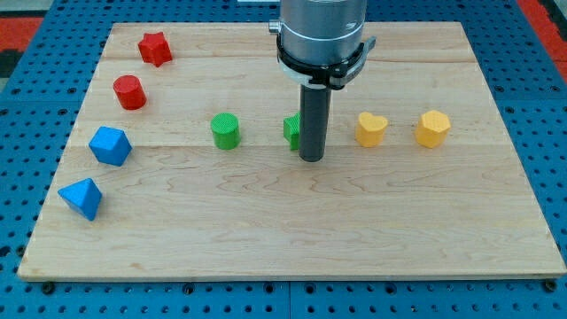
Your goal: Push the yellow hexagon towards the top right
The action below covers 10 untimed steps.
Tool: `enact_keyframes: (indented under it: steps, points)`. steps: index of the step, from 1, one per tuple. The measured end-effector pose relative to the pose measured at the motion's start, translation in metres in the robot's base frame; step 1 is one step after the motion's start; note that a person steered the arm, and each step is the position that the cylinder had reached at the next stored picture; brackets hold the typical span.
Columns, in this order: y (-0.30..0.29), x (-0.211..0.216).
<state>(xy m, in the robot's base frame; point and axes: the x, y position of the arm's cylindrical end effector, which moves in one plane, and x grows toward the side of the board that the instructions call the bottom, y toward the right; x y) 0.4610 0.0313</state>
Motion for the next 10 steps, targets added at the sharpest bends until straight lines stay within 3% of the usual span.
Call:
enact_keyframes:
  steps: [1,3,5,7,8,9,10]
  points:
    - [0.000,0.000]
    - [0.038,0.044]
    - [0.113,-0.005]
    - [0.161,0.000]
    - [0.175,-0.063]
    - [0.175,-0.071]
    - [0.174,-0.050]
